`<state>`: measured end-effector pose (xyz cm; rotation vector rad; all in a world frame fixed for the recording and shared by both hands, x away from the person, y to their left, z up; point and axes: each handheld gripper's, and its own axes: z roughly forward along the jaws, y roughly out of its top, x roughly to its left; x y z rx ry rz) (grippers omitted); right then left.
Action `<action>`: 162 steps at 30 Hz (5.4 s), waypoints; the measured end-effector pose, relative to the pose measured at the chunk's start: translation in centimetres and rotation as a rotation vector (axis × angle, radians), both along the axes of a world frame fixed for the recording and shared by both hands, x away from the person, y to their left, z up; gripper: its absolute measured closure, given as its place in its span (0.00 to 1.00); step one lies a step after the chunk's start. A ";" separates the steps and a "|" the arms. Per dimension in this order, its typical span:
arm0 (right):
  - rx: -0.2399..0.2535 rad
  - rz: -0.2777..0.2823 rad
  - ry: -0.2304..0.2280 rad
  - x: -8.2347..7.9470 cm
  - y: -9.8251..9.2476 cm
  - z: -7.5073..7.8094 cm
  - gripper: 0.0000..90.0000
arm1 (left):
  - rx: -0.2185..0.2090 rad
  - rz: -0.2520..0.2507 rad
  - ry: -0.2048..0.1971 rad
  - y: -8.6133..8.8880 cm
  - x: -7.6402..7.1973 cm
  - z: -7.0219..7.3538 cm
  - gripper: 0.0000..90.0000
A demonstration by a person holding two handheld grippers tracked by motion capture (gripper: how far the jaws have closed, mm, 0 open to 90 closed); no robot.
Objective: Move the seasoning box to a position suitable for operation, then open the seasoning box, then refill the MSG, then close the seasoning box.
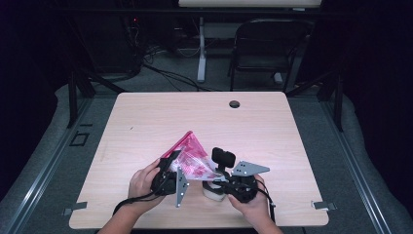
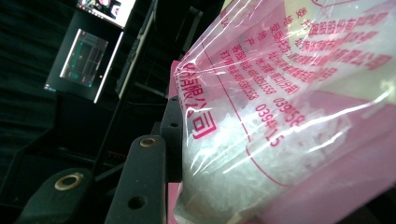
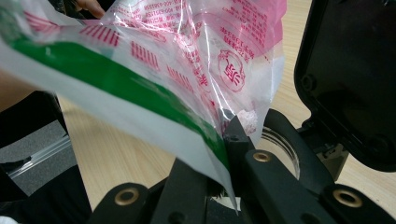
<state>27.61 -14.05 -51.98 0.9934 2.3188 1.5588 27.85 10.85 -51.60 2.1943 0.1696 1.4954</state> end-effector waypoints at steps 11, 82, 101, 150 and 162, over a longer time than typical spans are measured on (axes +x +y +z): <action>-0.004 -0.003 -0.002 0.0 -0.1 0.1 0.99 | -0.026 -0.003 0.044 0.2 0.3 -0.3 0.74; 0.047 -0.001 -0.051 0.3 0.4 1.8 0.99 | -0.212 -0.012 0.313 1.8 1.7 -1.8 0.77; 0.055 0.012 -0.048 0.9 1.0 2.1 0.99 | -0.260 0.002 0.367 2.3 1.8 -2.2 0.77; 0.101 -0.010 -0.076 1.1 0.1 2.3 0.74 | -0.436 -0.015 0.597 3.3 3.7 -4.2 0.78; 0.107 -0.034 -0.085 1.1 -0.7 2.4 0.73 | -0.511 0.042 0.605 4.9 4.6 -3.7 0.78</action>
